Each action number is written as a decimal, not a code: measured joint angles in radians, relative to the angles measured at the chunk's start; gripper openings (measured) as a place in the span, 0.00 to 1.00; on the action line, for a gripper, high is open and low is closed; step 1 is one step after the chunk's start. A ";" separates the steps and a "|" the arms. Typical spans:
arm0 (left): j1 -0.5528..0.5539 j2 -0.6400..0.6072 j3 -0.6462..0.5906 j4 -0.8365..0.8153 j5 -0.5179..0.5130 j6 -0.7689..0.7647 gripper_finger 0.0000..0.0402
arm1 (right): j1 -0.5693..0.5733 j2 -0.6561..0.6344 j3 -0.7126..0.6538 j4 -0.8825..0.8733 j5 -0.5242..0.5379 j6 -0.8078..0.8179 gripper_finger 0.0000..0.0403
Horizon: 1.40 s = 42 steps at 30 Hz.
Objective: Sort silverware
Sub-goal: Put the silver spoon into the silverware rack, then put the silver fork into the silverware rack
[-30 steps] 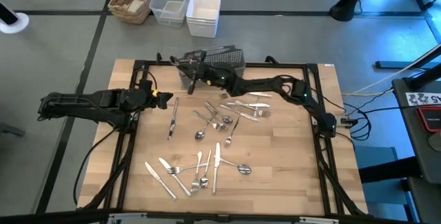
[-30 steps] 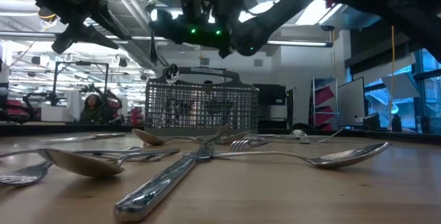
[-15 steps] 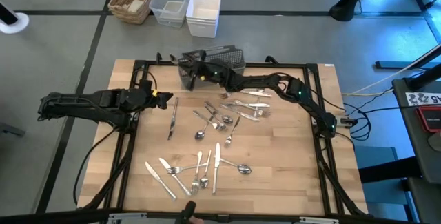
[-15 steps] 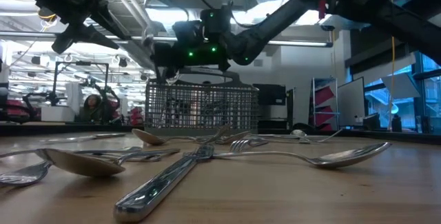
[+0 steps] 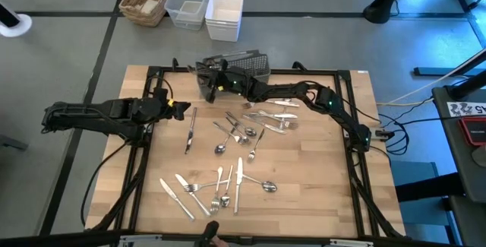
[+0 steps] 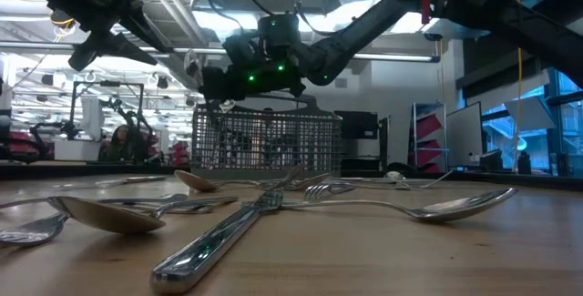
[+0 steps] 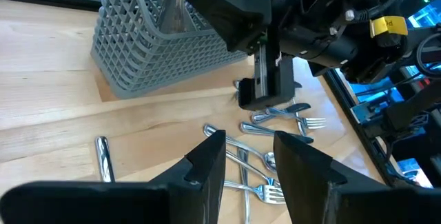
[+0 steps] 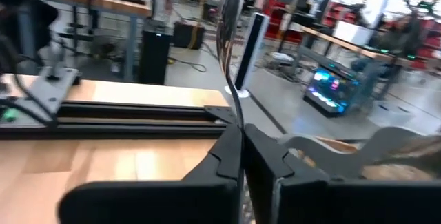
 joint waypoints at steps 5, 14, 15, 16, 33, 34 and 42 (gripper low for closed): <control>0.000 0.000 0.000 0.000 0.000 0.000 0.29 | 0.000 0.000 0.000 0.001 0.082 0.000 0.18; 0.000 0.001 0.000 0.000 0.001 0.000 0.29 | 0.001 0.000 0.000 0.004 0.086 0.000 0.25; 0.000 0.001 0.000 0.000 0.001 0.000 0.29 | 0.001 -0.001 0.000 0.006 0.086 0.000 0.24; 0.000 0.001 0.000 0.000 0.001 0.000 0.29 | 0.003 -0.001 0.003 0.005 0.086 0.000 0.24; -0.017 0.010 0.000 0.007 0.337 0.053 0.29 | 0.135 -0.300 0.029 -0.622 0.059 -0.141 0.24; -0.027 0.014 0.000 0.012 0.369 0.053 0.29 | 0.145 -0.324 0.029 -0.691 0.059 -0.142 0.24; -0.197 0.161 -0.001 0.212 0.475 0.083 0.29 | 0.210 -0.514 0.029 -1.259 0.058 -0.127 0.24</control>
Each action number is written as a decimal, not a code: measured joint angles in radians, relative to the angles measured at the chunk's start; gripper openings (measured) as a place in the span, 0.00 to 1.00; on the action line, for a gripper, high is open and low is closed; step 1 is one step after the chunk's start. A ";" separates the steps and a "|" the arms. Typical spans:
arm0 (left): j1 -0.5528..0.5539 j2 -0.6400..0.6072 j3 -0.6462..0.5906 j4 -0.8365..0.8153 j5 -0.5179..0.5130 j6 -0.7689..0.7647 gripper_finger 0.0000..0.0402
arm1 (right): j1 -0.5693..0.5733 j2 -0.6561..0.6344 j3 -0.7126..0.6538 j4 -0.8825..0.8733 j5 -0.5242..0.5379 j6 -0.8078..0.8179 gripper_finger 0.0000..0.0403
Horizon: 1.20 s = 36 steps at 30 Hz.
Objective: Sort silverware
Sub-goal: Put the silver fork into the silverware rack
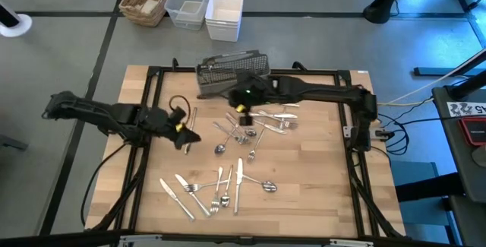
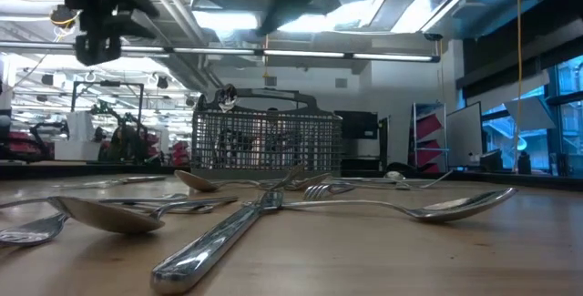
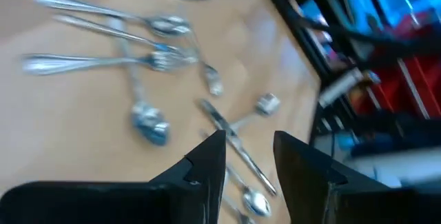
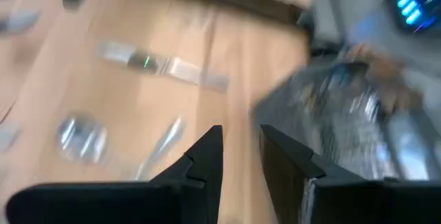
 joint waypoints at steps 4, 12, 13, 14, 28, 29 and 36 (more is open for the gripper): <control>-0.093 0.116 0.000 0.150 0.001 0.072 0.29 | 0.032 -0.082 0.000 -0.198 0.000 0.013 0.24; -0.259 0.348 0.001 0.329 0.002 0.154 0.29 | 0.045 -0.195 0.000 -0.490 -0.005 0.151 0.24; -0.275 0.370 0.001 0.333 0.001 0.154 0.29 | 0.042 -0.203 0.000 -0.517 -0.007 0.161 0.24; -0.288 0.390 0.001 0.335 0.001 0.154 0.29 | 0.038 -0.208 0.000 -0.544 -0.007 0.165 0.24; -0.350 0.624 0.122 0.344 0.004 -0.020 0.29 | 0.036 -0.214 -0.001 -0.681 -0.053 0.124 0.24; -0.349 0.636 0.129 0.341 0.010 -0.093 0.29 | 0.036 -0.214 -0.001 -0.679 -0.053 0.120 0.24; -0.370 0.713 0.154 0.342 0.025 -0.595 0.29 | 0.038 -0.214 -0.001 -0.668 -0.053 0.094 0.24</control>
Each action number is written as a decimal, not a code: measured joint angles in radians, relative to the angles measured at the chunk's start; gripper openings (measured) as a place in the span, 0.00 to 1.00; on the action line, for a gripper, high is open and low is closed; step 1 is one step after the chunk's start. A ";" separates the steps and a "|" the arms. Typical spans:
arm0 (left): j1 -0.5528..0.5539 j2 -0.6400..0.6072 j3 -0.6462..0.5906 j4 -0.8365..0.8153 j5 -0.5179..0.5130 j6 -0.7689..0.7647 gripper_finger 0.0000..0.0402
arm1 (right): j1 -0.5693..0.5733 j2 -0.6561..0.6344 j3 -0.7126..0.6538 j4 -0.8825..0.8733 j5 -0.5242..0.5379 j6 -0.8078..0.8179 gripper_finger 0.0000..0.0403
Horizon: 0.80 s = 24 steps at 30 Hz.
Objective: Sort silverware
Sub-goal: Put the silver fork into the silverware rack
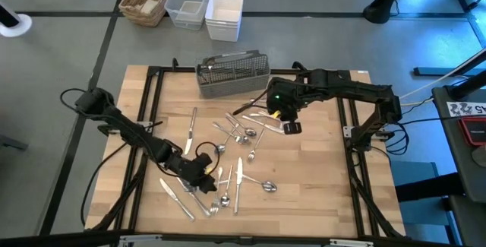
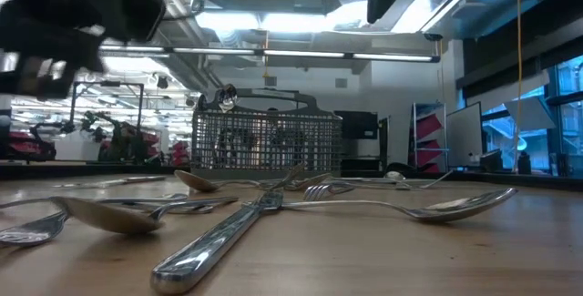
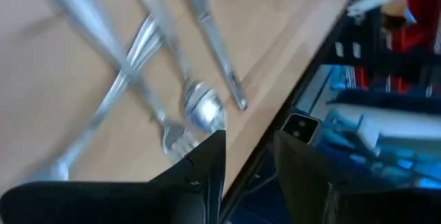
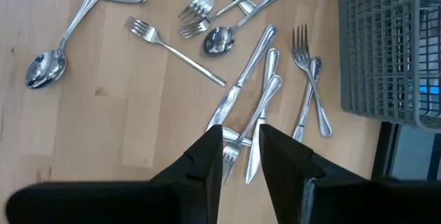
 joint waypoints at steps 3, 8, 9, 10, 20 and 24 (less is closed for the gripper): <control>-0.016 0.045 0.003 0.002 0.002 -0.108 0.29 | 0.000 0.000 0.000 -0.001 0.000 -0.001 0.24; -0.023 0.123 0.012 -0.003 0.001 -0.259 0.29 | 0.000 0.000 0.000 -0.004 0.000 -0.032 0.24; -0.023 0.136 0.020 -0.001 0.001 -0.272 0.29 | 0.000 0.000 0.000 -0.004 0.000 -0.043 0.24; -0.022 0.149 0.030 0.000 0.001 -0.274 0.29 | 0.000 0.000 0.000 -0.005 0.000 -0.049 0.24; 0.011 0.265 0.103 0.000 0.001 -0.295 0.29 | 0.000 0.000 0.000 -0.003 -0.033 -0.050 0.24; 0.024 0.265 0.104 0.001 0.003 -0.295 0.29 | 0.000 0.001 0.000 -0.002 -0.052 -0.050 0.24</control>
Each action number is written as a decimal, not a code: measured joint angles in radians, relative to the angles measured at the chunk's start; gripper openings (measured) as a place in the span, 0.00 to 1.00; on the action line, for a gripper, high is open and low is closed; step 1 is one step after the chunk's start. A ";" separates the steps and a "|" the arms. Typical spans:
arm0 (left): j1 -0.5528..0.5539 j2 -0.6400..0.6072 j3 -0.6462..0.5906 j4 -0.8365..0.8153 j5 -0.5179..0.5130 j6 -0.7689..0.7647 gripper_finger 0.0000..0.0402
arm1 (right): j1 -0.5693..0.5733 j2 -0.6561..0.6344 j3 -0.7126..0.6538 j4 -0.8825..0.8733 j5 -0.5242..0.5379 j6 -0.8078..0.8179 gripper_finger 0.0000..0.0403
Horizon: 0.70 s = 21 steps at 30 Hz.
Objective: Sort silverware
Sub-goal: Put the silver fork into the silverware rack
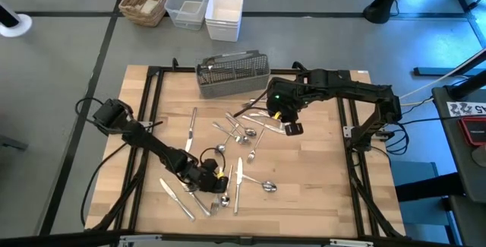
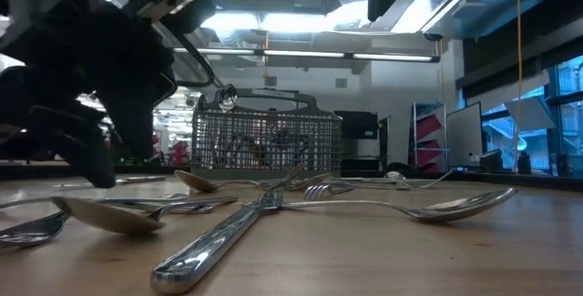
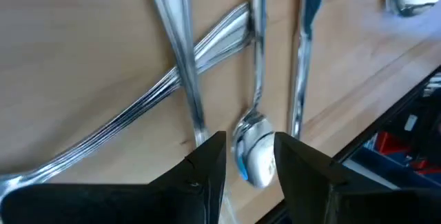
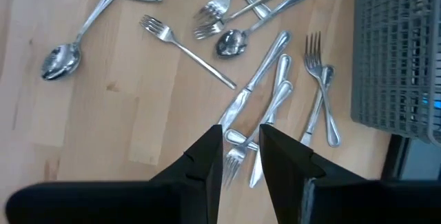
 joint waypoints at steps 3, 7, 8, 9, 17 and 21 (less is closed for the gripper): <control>0.000 0.000 0.000 -0.004 0.035 -0.004 0.29 | 0.000 0.000 0.000 0.001 0.000 0.000 0.24; -0.002 0.000 0.000 -0.050 0.077 -0.031 0.29 | 0.000 0.000 0.000 0.001 0.000 0.000 0.24; -0.001 0.000 0.000 -0.051 0.083 -0.038 0.29 | 0.000 0.000 0.000 0.001 0.000 0.000 0.24; -0.001 0.000 0.000 -0.052 0.083 -0.038 0.29 | 0.000 0.000 0.000 0.001 0.000 0.000 0.24; 0.010 0.000 0.000 -0.075 0.081 -0.058 0.29 | 0.000 0.000 0.000 0.002 0.000 0.000 0.24; 0.028 0.000 0.000 -0.092 0.074 -0.056 0.29 | 0.000 0.000 0.000 0.002 0.000 0.000 0.24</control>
